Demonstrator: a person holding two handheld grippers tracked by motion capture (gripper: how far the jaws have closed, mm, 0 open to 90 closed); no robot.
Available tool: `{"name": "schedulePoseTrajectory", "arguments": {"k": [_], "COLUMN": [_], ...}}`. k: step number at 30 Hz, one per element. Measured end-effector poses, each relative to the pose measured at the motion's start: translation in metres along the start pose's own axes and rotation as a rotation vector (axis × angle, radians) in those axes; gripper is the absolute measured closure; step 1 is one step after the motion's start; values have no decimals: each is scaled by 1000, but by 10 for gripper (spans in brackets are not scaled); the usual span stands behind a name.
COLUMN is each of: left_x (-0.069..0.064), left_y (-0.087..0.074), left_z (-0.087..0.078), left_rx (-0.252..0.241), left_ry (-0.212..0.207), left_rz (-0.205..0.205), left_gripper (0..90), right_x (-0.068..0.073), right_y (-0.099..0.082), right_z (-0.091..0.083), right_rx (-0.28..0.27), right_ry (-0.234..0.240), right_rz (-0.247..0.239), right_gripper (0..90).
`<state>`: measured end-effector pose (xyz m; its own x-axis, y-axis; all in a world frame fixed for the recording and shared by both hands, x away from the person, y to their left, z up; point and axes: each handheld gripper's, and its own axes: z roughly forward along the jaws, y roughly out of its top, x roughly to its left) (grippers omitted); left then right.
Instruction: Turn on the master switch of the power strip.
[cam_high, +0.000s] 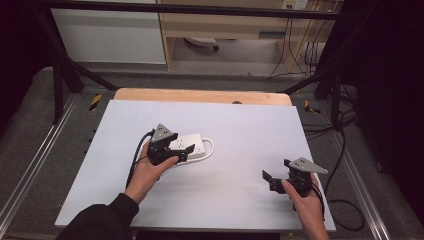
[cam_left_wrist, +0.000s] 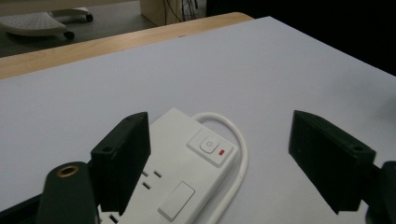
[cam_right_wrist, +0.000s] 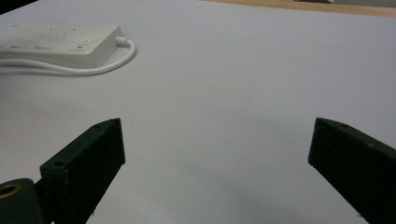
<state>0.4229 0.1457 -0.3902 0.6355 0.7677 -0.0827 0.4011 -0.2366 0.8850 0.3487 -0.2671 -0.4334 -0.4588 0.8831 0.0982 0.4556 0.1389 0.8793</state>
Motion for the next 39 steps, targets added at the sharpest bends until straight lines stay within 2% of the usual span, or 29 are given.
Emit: {"name": "schedulePoseTrajectory", "arguments": {"k": [5, 12, 14, 16, 18, 31, 39], "left_x": [0, -1, -2, -1, 0, 2, 0], "left_y": [2, 5, 5, 6, 6, 2, 0], "left_z": [6, 15, 18, 20, 22, 35, 45], "left_rx": [10, 34, 49, 51, 51, 72, 97], "left_ry": [10, 21, 47, 42, 48, 18, -12], "left_rz": [5, 10, 13, -10, -11, -24, -12], "left_gripper": [290, 421, 473, 514, 538, 748, 879], "right_x": [0, -1, -1, -1, -1, 0, 0], "right_y": [0, 0, 0, 1, 1, 1, 1], "right_z": [0, -1, -1, -1, -2, -2, -2], "right_rx": [-2, -6, -6, -6, -8, -8, -12], "right_ry": [-1, 1, 1, 2, 2, 9, 10], "right_rz": [2, 2, 3, 6, 6, 0, 5], "right_gripper": [43, 44, 44, 44, 44, 44, 42]}}
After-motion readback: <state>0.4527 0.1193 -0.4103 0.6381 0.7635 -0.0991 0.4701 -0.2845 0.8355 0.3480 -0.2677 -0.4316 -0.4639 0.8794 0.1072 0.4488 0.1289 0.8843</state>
